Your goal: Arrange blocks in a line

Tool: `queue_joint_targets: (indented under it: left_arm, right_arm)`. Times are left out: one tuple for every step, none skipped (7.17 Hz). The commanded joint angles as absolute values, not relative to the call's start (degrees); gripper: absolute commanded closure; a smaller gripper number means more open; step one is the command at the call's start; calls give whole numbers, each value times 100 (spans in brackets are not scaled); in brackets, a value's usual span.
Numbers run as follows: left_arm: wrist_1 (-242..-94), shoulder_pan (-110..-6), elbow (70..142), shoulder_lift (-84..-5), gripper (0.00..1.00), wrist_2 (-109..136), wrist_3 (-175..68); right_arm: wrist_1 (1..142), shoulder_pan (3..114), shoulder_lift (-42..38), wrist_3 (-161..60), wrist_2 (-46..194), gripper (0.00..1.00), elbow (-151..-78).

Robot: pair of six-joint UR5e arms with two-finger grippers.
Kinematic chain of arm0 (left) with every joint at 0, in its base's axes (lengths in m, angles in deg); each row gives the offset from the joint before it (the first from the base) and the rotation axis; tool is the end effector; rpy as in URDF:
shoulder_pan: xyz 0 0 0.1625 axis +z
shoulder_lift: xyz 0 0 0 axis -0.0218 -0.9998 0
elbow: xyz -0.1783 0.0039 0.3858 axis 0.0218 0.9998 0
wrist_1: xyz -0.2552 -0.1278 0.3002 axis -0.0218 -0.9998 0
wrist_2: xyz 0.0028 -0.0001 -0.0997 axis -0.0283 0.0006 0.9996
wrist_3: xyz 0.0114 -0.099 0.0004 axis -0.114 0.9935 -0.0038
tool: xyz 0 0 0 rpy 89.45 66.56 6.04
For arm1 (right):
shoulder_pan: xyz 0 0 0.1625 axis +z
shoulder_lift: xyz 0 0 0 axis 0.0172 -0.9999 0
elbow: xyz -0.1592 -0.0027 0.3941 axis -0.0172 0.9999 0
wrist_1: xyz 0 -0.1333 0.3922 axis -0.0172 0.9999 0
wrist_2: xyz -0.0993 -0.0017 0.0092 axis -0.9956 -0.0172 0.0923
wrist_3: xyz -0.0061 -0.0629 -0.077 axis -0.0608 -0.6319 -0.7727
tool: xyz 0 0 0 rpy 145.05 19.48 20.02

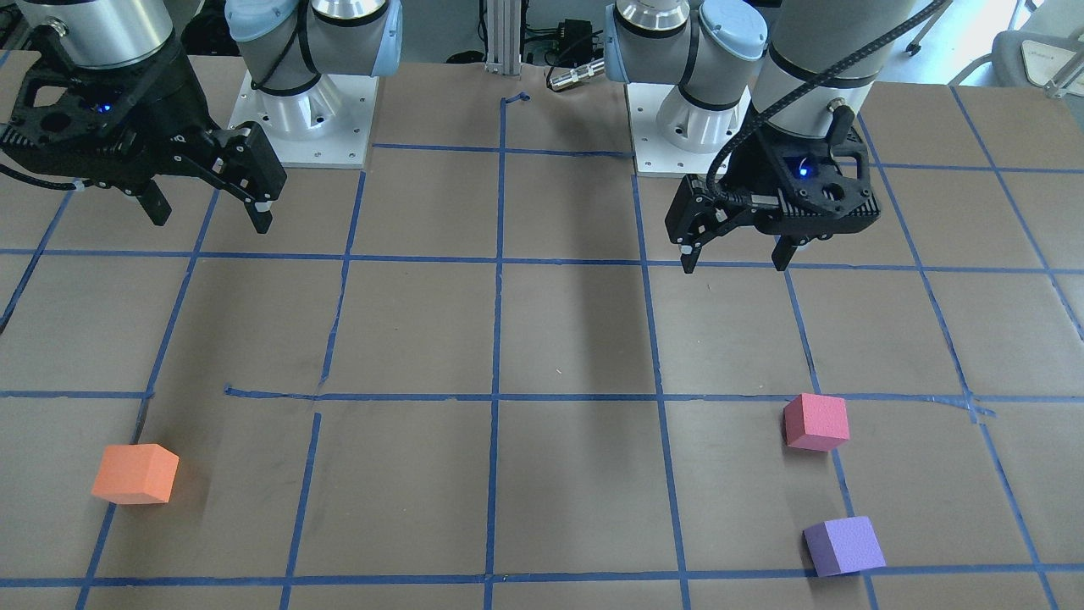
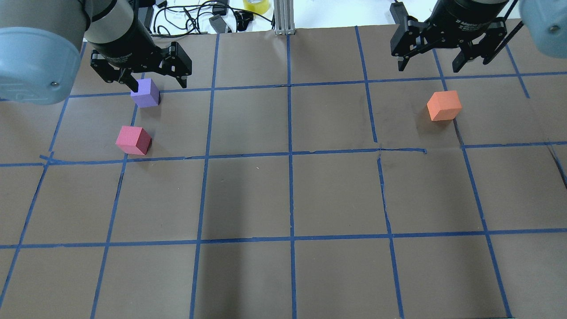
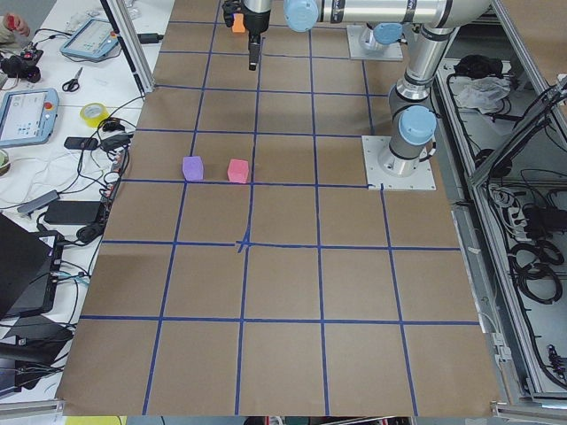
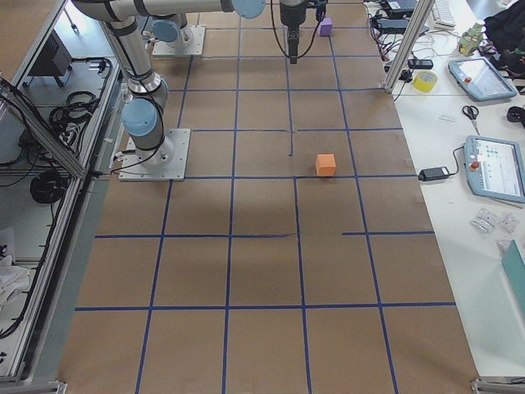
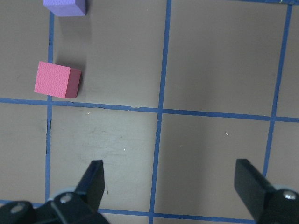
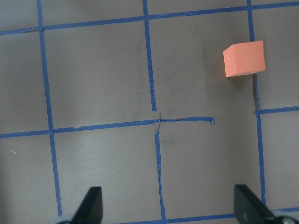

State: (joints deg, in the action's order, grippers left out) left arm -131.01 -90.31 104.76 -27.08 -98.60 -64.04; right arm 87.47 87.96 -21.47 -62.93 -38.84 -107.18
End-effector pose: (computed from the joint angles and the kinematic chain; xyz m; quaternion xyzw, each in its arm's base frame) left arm -0.1462 -0.5188 0.4917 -0.0229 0.9968 -0.0767 0.0032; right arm 0.1243 -0.5088 0.5280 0.0415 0.9972 -0.0615 0.0037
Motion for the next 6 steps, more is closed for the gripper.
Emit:
queue_joint_targets:
  left_arm:
    - [-13346,-9042,10445,-2640,0,-9833,-6717]
    - [-13366,-9016,10436,-2604,0,-9824,-7015]
    - [-13366,-9016,10427,-2560,0,-9824,-7018]
    - [-13419,-9016,10427,-2551,0,-9815,-7018]
    - [-13445,-9016,10427,-2551,0,-9763,-7018]
    - [-13506,-8989,10419,-2551,0,-9588,-7018]
  right_arm:
    - [8745,8796,-2147,-6297,-3884,0,-10718]
    - [8745,8796,-2138,-6315,-3884,0,-10718]
    - [8745,8796,-2138,-6324,-3884,0,-10718]
    - [8745,8796,-2138,-6333,-3884,0,-10718]
    - [8745,8796,-2129,-6341,-3884,0,-10727]
    - [8736,8796,-2138,-6341,-3884,0,-10727]
